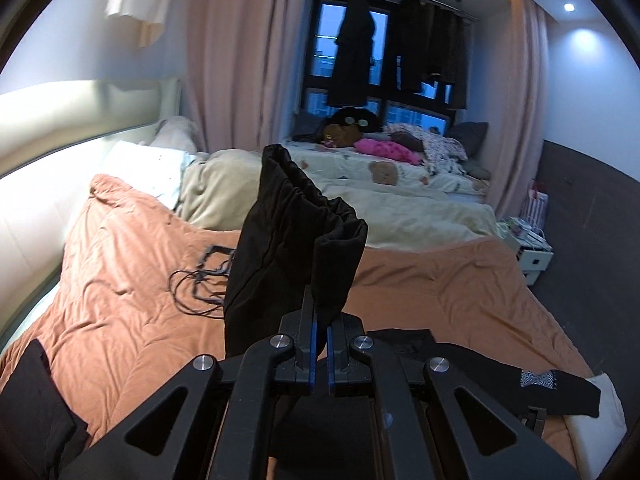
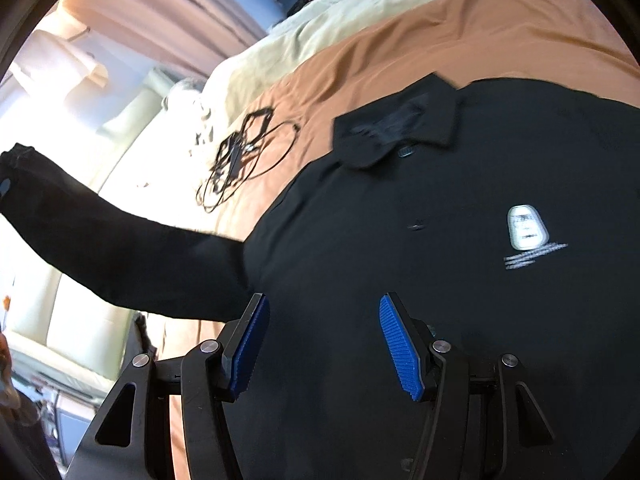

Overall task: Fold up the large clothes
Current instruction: 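Lift the sleeve with the left gripper, lay it across the shirt body, open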

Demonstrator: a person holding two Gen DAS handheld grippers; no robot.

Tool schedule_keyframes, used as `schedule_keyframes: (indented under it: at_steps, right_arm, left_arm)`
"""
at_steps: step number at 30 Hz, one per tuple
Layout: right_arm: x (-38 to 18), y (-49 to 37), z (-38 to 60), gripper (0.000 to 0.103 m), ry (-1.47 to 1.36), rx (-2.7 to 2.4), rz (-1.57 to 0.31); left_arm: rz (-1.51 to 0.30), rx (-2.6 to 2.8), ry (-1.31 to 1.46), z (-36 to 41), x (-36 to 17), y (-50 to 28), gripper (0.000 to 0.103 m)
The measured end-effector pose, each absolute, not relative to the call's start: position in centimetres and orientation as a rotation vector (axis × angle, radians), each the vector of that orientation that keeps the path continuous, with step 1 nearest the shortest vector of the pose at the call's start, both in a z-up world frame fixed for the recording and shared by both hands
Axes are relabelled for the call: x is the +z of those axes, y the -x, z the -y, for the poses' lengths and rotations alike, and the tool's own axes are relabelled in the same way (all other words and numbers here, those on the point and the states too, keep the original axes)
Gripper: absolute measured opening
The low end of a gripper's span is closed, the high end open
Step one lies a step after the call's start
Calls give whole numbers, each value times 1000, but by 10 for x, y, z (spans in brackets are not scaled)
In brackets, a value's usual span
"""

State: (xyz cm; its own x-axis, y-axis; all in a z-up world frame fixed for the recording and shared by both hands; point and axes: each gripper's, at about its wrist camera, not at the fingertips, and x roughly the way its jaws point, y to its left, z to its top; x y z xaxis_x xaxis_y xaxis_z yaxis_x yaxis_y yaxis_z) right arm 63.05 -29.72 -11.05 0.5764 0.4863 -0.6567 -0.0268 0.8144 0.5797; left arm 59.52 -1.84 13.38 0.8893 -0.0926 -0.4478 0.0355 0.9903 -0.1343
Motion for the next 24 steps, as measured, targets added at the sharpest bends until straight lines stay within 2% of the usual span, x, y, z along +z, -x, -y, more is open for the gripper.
schedule_keyframes:
  at_steps: [9,24]
  right_arm:
    - [-109,-595,379,58,-611,264,-864]
    - [-135,-543,491,58,-683,149,-842]
  left_arm:
    - [-521,-187,61,117,118,-612,5]
    - [-678,-394,37,265,22,-644,5]
